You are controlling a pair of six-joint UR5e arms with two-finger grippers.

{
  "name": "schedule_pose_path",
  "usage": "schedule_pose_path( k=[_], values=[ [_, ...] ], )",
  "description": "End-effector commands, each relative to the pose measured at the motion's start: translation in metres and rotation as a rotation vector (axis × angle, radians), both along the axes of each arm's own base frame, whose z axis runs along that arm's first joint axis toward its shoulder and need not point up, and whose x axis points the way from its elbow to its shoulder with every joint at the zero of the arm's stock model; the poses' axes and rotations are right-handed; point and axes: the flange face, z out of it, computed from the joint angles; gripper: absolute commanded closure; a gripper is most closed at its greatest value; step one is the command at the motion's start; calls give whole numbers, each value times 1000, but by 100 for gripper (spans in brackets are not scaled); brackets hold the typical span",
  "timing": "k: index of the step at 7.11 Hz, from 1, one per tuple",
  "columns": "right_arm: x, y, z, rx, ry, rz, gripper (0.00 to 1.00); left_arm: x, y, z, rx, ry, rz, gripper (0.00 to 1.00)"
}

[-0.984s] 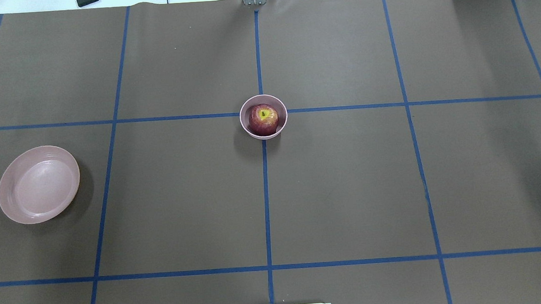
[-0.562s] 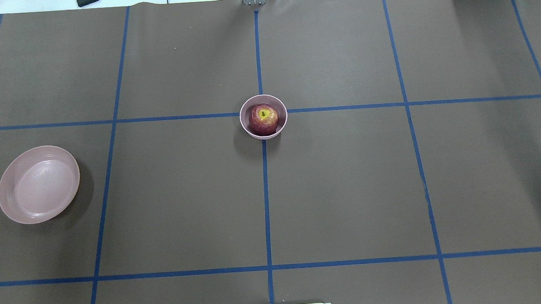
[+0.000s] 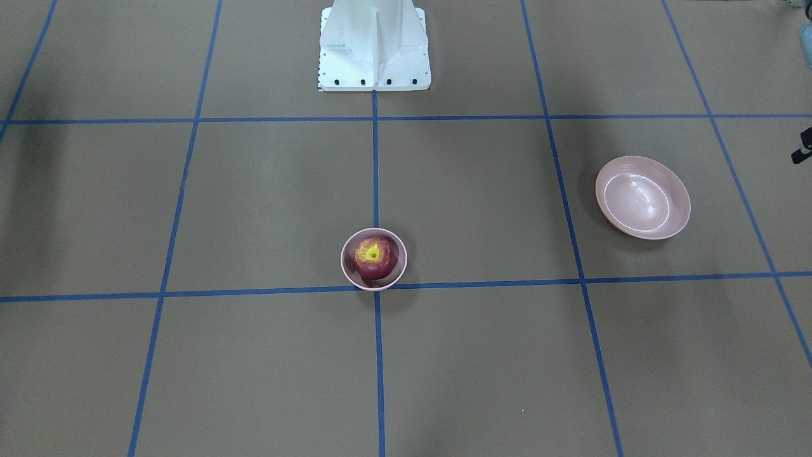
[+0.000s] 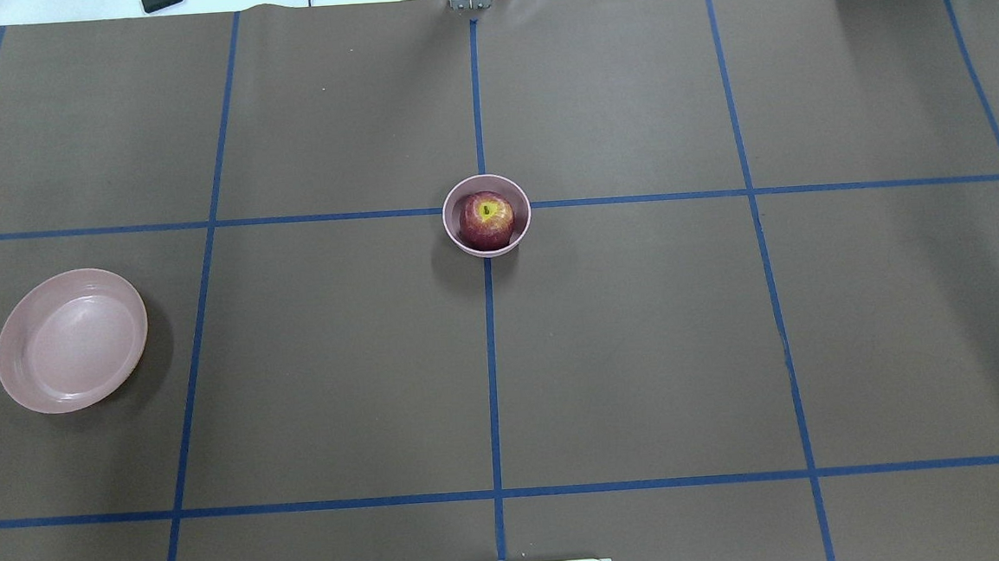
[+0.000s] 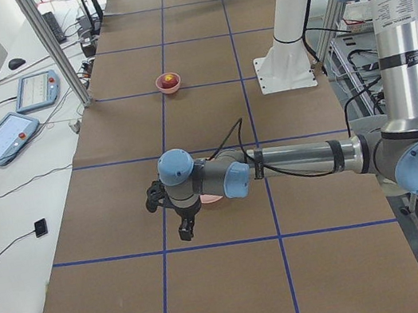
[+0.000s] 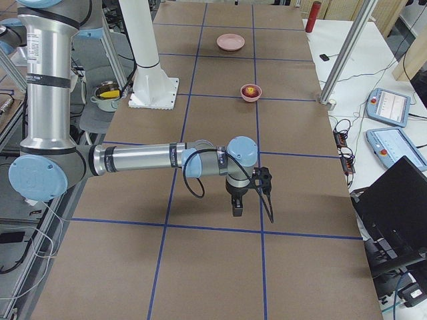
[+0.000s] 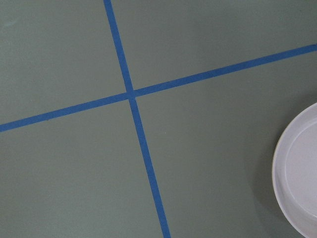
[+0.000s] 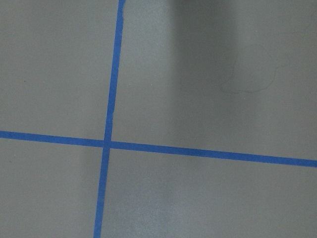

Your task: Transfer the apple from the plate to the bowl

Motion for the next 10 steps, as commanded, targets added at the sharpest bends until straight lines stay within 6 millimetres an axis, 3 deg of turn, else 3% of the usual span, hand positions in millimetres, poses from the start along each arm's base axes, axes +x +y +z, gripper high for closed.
schedule_pose_path(
  k=[1,5,7,10],
  values=[
    [3,15,8,-17,4,5,0,-7,10,8,-56,22,-13,2],
    [1,5,-5,7,-6,6,0,-6,3,-12,3,22,-4,2],
    [2,5,-13,21,-13,10,0,-5,-2,-4,-9,23,-5,2],
    [12,13,-17,23,-30,30,0,-4,-15,-24,44,25,-5,2]
  ],
)
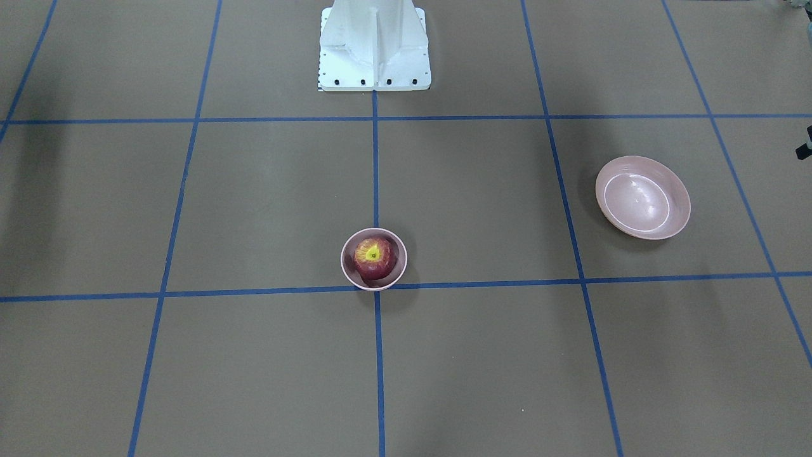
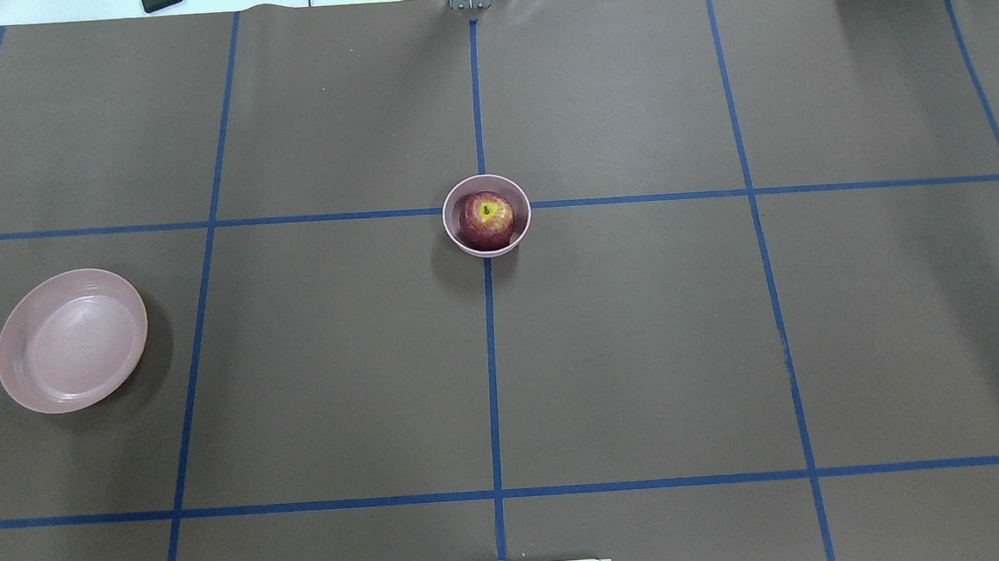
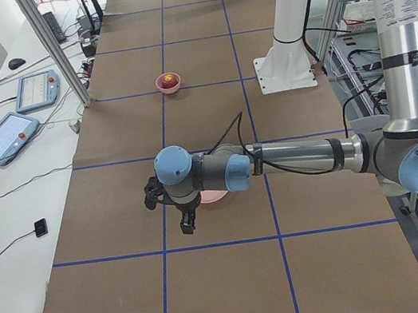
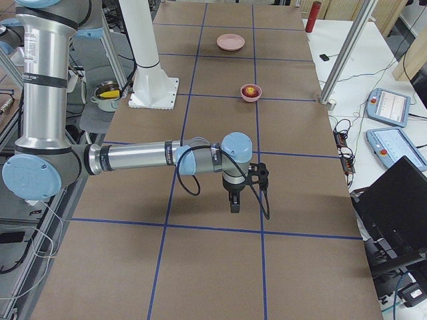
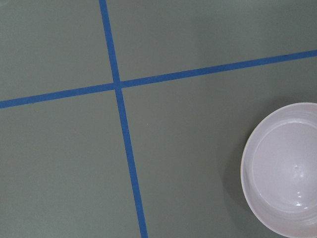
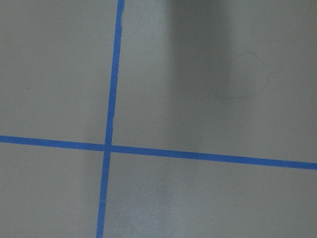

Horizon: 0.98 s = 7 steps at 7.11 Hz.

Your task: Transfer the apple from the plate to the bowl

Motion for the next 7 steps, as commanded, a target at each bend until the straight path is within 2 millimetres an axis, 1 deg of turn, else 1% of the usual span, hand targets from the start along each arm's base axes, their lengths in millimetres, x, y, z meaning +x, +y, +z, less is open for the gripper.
schedule_pose_path(
  k=[1,3,4,5,7],
  values=[
    [4,0,-2,2,-6,9,0,0,-5,-6,30,1,0,2],
    [4,-2,-5,10,-4,9,0,-3,-11,-7,46,0,-9,2],
    [4,-2,-5,8,-4,10,0,-17,-11,-9,67,-10,-41,2],
    [4,1,-3,3,-4,10,0,-32,-7,-8,63,-12,-73,2],
    [4,2,0,-1,0,11,0,-36,-4,-5,60,-13,-80,2]
  ],
)
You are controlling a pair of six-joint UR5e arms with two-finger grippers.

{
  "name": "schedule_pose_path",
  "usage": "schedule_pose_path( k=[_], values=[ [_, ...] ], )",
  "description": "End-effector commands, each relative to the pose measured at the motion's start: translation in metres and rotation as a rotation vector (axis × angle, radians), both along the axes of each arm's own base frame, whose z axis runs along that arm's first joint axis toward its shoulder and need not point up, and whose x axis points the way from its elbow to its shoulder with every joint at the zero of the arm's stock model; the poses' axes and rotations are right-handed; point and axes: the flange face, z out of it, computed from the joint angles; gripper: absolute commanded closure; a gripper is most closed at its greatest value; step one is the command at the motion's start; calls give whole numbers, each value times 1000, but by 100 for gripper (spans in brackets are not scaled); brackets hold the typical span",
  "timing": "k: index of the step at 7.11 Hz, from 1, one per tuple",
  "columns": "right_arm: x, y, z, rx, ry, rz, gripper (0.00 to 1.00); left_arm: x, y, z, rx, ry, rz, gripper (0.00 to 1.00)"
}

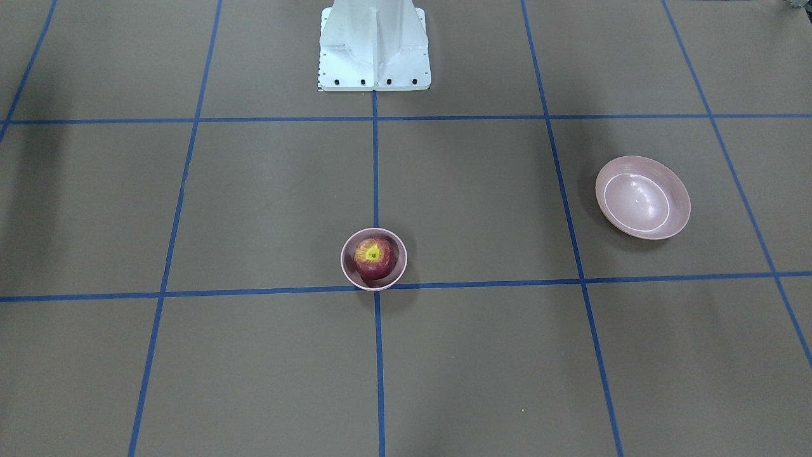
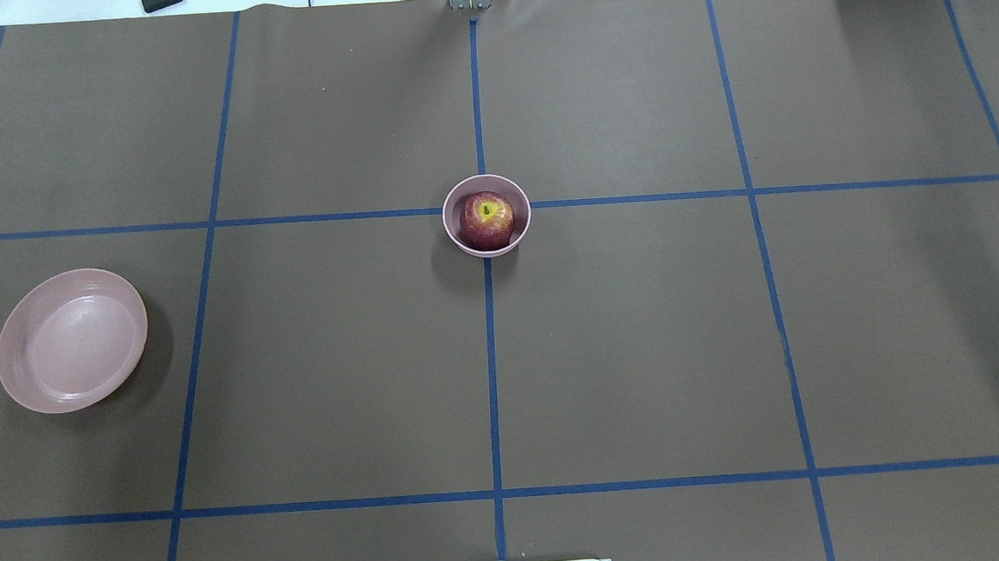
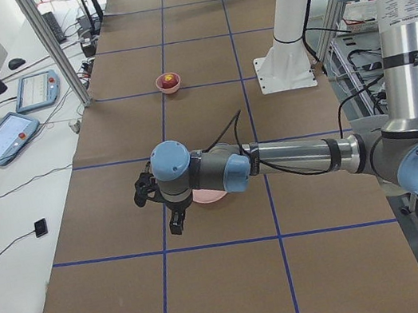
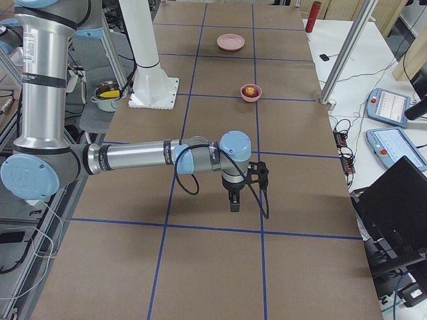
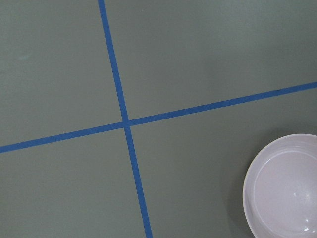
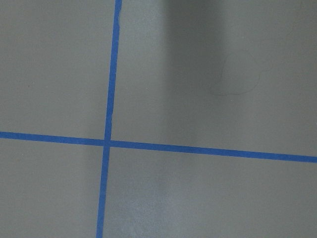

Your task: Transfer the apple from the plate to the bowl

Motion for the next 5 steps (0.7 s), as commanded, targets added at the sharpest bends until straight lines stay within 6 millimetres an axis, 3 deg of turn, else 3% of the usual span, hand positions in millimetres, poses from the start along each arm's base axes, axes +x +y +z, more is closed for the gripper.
schedule_pose_path(
  k=[1,5],
  values=[
    [0,1,3,-4,4,1,0,-11,2,-1,2,0,-24,2],
    [0,-4,0,2,7,0,0,-10,-1,-3,12,1,-16,2]
  ],
)
